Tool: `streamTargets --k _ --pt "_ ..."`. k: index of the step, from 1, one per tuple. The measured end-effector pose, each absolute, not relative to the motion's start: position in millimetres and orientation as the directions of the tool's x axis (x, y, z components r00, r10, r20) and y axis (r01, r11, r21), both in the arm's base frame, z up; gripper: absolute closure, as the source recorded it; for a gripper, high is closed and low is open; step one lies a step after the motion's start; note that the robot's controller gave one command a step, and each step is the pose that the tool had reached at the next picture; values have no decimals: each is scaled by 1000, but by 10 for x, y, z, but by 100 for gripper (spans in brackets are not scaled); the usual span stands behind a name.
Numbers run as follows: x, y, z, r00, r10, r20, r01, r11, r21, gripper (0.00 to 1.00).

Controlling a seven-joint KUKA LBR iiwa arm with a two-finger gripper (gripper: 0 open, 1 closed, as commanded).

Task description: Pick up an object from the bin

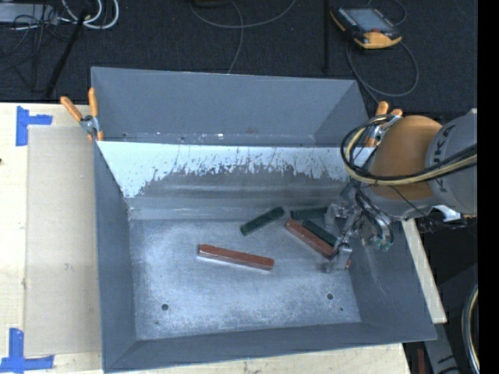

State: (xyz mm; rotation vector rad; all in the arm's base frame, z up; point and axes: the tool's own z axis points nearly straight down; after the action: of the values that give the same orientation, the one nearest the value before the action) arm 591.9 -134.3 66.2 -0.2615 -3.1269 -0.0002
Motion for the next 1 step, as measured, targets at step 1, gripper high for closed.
streamTargets --k 1 --pt "5868 -1121 1014 -987 162 -1 162 987 1 0"
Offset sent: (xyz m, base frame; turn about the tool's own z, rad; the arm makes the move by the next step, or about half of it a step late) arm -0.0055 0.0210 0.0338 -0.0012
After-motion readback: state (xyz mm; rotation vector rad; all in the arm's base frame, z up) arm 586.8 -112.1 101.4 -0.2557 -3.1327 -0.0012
